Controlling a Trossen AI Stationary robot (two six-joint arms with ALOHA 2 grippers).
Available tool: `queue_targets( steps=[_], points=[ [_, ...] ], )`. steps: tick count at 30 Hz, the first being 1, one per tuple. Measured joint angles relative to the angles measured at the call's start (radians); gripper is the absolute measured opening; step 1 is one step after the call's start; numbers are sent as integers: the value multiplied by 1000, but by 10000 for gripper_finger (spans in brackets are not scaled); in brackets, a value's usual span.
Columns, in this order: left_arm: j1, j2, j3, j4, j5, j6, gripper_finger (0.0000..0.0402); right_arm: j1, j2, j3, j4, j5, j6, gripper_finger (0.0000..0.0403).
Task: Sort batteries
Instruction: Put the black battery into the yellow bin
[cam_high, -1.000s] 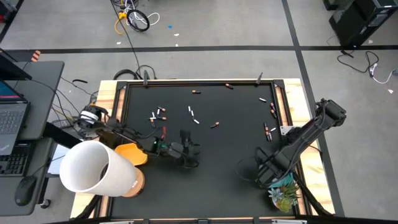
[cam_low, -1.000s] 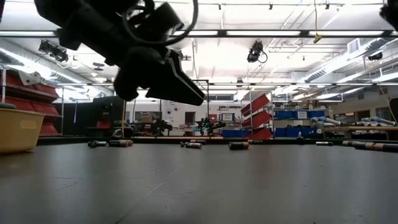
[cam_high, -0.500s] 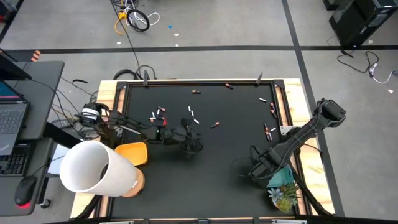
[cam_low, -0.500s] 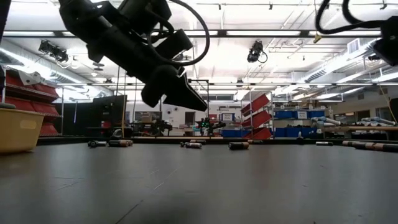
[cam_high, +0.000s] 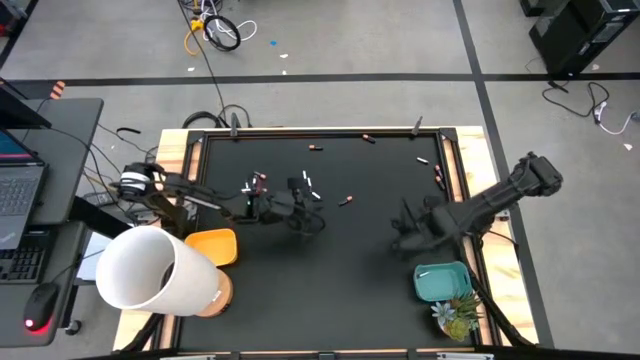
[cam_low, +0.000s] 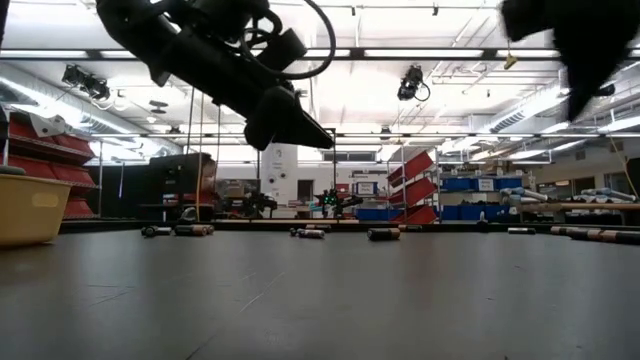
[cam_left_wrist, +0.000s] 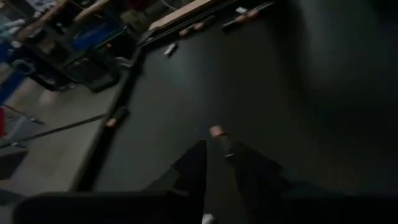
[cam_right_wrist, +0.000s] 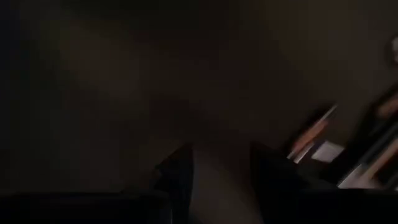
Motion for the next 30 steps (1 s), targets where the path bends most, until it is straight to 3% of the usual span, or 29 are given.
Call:
queue_targets(
  steps=[3,6,11,15,18,23,30],
  points=[
    [42,-3,0,11,0,53,83,-112,0,0,89,173,-150,138],
    [91,-3,0,10,1,96,78,-226,0,0,295,283,-374,132],
    [171,-2,-1,52,0,158,76,-392,1,0,672,293,-759,118],
    [202,-4,9,49,-9,129,76,-496,0,0,766,213,-891,95],
    [206,-18,49,-51,-28,42,76,-565,1,0,754,86,-862,75],
    [203,-41,208,-374,-34,-195,76,-642,-2,-1,732,-160,-746,56],
    [194,-45,473,-701,-30,-216,75,-692,-5,43,719,-270,-533,55]
  ],
)
